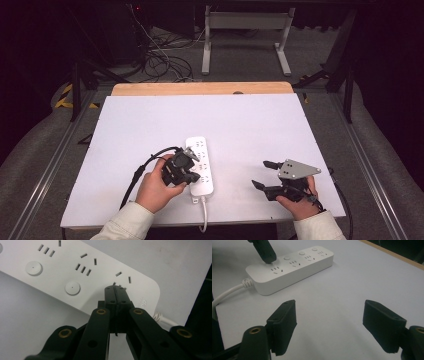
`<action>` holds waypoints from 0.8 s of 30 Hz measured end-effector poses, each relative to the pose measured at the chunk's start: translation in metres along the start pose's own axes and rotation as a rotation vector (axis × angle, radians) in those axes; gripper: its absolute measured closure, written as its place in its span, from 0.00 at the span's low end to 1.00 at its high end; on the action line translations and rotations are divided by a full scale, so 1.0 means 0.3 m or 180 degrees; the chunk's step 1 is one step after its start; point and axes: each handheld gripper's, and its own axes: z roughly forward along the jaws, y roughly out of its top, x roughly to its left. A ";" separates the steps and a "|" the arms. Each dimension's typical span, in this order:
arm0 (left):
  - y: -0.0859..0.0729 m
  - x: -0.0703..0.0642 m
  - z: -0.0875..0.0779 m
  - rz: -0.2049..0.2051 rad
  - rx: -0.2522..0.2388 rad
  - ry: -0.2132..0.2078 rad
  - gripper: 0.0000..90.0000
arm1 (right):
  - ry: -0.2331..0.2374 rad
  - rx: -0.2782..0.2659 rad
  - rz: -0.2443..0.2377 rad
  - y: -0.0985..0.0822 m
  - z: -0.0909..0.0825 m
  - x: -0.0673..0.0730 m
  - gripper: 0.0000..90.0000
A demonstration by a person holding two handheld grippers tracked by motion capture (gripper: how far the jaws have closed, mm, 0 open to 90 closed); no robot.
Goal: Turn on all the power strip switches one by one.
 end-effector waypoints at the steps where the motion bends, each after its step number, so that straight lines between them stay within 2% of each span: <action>1: 0.000 0.000 0.000 0.0013 0.0004 0.0005 1.00 | -0.0003 0.0000 -0.0003 0.000 0.000 0.000 0.31; 17: -0.011 0.001 0.006 0.0006 -0.0042 0.0021 1.00 | 0.0017 -0.0003 -0.0005 0.000 0.001 0.003 0.31; 19: -0.011 -0.001 0.007 0.0004 -0.0035 0.0049 1.00 | 0.0020 -0.0002 -0.0007 0.000 0.001 0.003 0.31; 21: -0.011 -0.004 0.003 0.0021 -0.0006 0.0238 1.00 | 0.0027 0.0002 -0.0007 0.000 0.001 0.004 0.31; 24: -0.016 -0.004 0.002 0.0034 -0.0031 0.0229 1.00 | 0.0033 0.0002 -0.0003 0.000 0.003 0.005 0.31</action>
